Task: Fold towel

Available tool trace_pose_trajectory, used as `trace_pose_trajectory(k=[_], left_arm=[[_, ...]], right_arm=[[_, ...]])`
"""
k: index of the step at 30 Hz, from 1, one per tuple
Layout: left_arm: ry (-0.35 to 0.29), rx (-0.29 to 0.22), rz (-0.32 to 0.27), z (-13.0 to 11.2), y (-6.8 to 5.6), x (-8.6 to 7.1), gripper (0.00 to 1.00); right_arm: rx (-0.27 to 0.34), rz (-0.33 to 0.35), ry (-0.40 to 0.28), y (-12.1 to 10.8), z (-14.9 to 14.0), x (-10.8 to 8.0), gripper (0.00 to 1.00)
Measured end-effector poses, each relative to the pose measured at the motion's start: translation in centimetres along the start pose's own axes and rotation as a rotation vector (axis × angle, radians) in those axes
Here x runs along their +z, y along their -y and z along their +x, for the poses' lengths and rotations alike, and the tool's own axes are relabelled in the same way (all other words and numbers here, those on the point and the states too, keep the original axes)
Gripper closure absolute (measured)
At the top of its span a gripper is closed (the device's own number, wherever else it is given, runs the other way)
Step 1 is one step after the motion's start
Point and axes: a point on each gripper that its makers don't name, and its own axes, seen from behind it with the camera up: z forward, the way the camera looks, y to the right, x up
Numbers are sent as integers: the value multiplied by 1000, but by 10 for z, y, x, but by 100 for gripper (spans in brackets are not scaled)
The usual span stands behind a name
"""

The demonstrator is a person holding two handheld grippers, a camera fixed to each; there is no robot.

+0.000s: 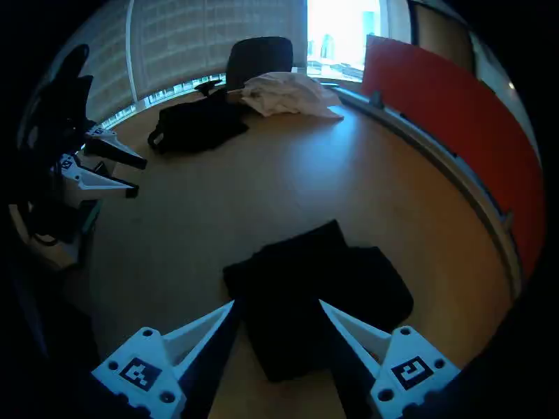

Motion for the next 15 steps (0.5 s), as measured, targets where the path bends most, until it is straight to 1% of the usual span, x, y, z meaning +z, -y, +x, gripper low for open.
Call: trace_pose_trajectory(k=[9,15], left_arm=[[0,6,-4,0,-1,0,16],[0,14,-5,0,-1,0,16]], right_arm=[[39,-30,9,-2,-18,-13,26],[54,-46,21,-4,-30,-20,27]])
